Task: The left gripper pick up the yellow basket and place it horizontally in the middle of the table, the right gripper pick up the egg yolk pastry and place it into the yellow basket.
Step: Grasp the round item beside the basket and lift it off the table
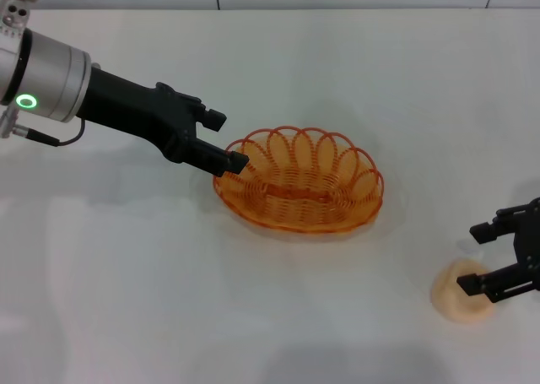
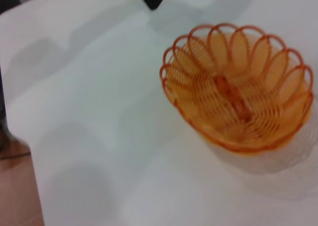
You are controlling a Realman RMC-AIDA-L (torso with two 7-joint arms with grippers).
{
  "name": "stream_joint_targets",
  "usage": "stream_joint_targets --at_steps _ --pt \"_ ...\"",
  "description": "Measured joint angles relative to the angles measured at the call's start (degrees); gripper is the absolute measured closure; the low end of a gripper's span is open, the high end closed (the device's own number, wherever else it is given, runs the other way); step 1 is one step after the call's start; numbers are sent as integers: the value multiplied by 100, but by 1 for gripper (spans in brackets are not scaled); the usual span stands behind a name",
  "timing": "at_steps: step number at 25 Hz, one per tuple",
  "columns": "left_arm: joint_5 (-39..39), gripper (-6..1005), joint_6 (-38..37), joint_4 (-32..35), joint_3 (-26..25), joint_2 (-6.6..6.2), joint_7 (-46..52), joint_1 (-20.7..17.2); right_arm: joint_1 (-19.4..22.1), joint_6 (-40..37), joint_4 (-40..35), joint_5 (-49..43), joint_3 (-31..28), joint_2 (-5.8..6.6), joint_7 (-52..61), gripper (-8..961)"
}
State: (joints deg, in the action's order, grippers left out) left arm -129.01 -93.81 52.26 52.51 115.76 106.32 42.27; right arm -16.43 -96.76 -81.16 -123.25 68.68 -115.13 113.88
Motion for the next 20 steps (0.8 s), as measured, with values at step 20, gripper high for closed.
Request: stream_joint_targets --at_steps 20 --pt "366 138 1 4 -58 -42 -116 -176 -44 560 47 -623 800 -7 267 150"
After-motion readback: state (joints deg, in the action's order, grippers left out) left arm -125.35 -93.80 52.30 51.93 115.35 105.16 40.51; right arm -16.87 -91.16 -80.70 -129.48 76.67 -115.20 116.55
